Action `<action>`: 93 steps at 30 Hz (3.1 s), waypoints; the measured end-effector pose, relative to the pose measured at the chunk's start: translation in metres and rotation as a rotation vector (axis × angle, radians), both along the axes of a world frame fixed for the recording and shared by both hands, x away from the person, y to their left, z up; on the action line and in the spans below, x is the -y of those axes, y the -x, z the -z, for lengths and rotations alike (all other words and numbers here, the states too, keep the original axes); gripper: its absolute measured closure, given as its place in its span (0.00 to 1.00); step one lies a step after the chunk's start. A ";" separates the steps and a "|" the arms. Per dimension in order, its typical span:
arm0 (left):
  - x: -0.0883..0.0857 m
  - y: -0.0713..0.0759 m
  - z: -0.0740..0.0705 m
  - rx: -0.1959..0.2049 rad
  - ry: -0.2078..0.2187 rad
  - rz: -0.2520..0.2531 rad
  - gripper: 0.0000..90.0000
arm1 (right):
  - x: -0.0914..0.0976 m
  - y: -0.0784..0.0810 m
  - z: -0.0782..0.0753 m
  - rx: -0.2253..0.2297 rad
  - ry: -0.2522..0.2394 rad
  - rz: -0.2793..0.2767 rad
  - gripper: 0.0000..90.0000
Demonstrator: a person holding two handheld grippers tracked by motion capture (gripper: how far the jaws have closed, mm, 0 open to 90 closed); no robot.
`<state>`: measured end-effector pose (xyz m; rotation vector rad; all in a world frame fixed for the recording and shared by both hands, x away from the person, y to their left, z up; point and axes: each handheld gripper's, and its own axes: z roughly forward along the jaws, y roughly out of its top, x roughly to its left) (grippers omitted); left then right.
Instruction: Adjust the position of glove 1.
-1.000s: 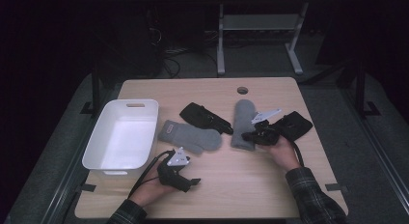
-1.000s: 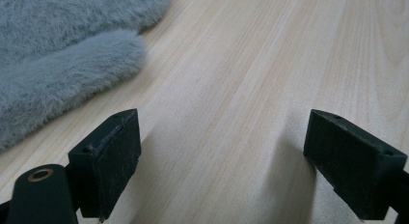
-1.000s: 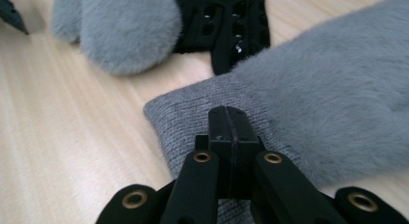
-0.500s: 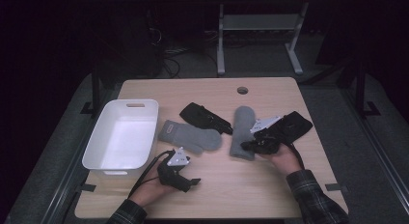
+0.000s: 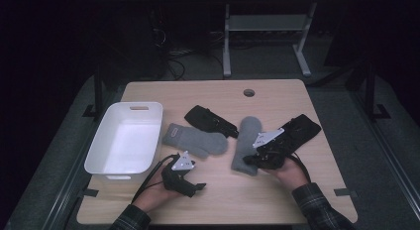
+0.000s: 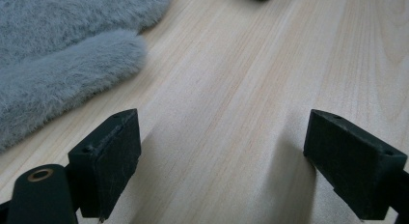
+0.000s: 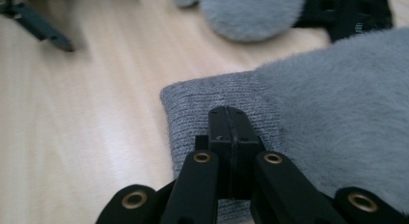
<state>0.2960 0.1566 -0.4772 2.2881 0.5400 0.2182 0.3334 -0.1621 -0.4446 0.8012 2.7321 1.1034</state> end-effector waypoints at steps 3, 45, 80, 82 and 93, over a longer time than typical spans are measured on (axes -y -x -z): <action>0.000 0.000 0.000 0.004 -0.003 0.003 0.13 | -0.004 0.008 0.000 -0.002 -0.003 -0.022 1.00; 0.001 0.000 0.000 -0.003 0.006 -0.003 0.13 | 0.029 -0.036 0.007 0.006 0.059 0.119 1.00; 0.001 0.001 0.001 0.002 0.005 0.004 0.13 | 0.023 0.050 0.005 -0.048 0.037 -0.001 1.00; 0.001 0.001 0.001 0.003 0.005 0.004 0.13 | 0.024 0.054 0.005 -0.052 0.032 0.000 1.00; 0.001 0.000 0.001 0.002 0.007 0.005 0.13 | 0.039 0.059 -0.006 0.024 0.000 0.068 0.86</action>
